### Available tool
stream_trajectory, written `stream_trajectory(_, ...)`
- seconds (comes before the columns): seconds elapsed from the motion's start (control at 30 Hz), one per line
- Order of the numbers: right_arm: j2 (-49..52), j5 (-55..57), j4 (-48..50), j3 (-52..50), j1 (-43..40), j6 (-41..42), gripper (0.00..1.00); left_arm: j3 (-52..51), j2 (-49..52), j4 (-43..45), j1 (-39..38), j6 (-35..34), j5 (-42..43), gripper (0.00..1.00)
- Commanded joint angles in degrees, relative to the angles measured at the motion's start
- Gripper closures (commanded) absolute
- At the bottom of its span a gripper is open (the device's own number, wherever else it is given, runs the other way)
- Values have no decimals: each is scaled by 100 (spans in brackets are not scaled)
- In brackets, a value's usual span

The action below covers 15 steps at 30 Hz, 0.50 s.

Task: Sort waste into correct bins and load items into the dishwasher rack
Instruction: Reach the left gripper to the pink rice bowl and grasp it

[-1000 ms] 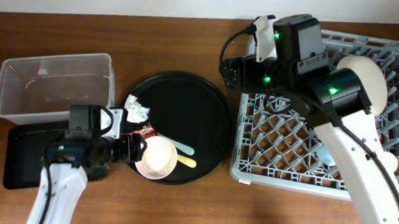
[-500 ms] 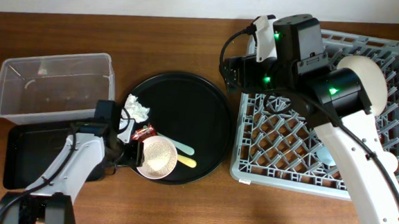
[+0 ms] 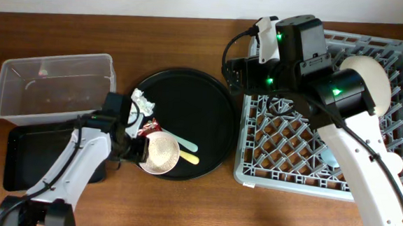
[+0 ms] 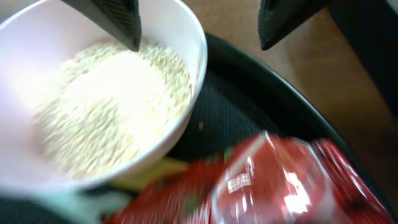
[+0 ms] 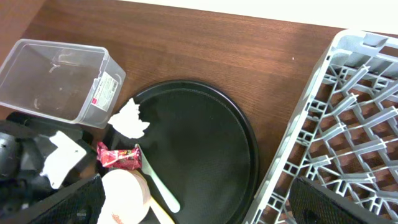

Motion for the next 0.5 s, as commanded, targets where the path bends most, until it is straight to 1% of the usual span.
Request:
stream_trajectory(0.0, 4, -26, 2, 17, 4, 4, 2, 131, -46, 105, -24, 212, 57, 39)
stream_trajectory(0.13, 4, -26, 2, 17, 4, 4, 2, 122, 258, 179, -26, 212, 37, 40)
stream_trajectory(0.23, 4, -26, 0, 17, 4, 4, 2, 120, 616, 348, -26, 210, 42, 45)
stream_trajectory(0.3, 4, -26, -2, 17, 4, 4, 2, 120, 813, 372, -24, 212, 37, 47)
stream_trajectory(0.33, 4, -26, -2, 17, 4, 4, 2, 120, 883, 372, -24, 212, 39, 50)
stream_trajectory(0.4, 4, -26, -2, 17, 4, 4, 2, 120, 968, 372, -24, 210, 39, 69)
stream_trajectory(0.47, 4, -26, -2, 17, 4, 4, 2, 140, 949, 398, -24, 210, 37, 75)
